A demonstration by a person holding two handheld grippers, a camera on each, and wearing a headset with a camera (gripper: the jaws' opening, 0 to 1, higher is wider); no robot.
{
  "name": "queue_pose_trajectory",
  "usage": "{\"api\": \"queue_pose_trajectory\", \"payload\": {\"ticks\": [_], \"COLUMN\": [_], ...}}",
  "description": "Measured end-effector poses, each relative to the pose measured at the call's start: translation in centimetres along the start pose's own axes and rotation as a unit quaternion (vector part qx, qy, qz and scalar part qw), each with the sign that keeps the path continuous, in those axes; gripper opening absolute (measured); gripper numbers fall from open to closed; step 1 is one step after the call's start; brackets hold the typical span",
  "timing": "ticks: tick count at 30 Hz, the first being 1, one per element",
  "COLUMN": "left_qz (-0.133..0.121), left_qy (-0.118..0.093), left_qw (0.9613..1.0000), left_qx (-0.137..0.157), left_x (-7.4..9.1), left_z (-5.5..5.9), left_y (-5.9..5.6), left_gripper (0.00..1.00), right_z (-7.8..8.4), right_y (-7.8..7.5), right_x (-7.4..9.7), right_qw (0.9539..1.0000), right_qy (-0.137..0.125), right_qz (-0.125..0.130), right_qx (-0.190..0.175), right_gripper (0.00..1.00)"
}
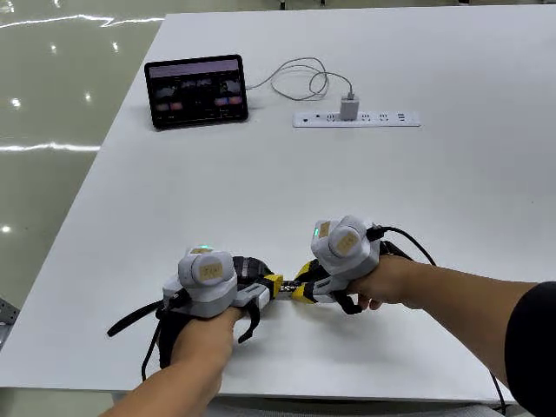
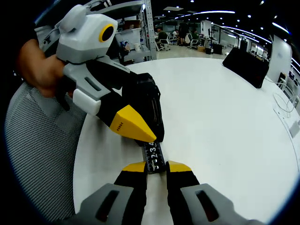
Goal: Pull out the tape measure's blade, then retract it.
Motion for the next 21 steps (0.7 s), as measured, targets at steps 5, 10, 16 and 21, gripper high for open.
{"api": "queue_pose_trajectory", "payload": {"ticks": [5,10,16,21], "left_qz": [0.000,0.001,0.000,0.001], "left_qy": [-0.002,-0.001,-0.002,-0.003], "left_qw": [1.0000,1.0000,1.0000,1.0000], "left_qx": [0.002,0.002,0.003,0.003], "left_x": [0.0,0.1,0.1,0.1], "left_z": [0.0,0.0,0.0,0.0], "left_y": [0.0,0.0,0.0,0.0], "left_gripper": [0.63,0.63,0.63,0.63], "right_z": [-0.3,-1.0,-1.2,-1.4], "right_y": [-0.1,0.0,0.0,0.1], "right_x": [-0.3,-1.0,-1.2,-1.4], "right_qw": [1.0000,0.9999,0.9999,0.9999], "right_qy": [0.001,-0.003,-0.001,-0.002], "right_qz": [-0.002,-0.008,-0.011,-0.011], "right_qx": [0.006,0.009,0.011,0.006], "right_gripper": [0.11,0.11,0.11,0.11]}}
Point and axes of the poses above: the centre of the closed fingertips' face, and the gripper's own axes: x roughly backward along the fingers, y roughly to its left, z roughly out of its underside, the point moved 9 cm from there along x, roughly backward along the fingers, and after that the axes turned 1 degree about -y, right-handed, at the moved point
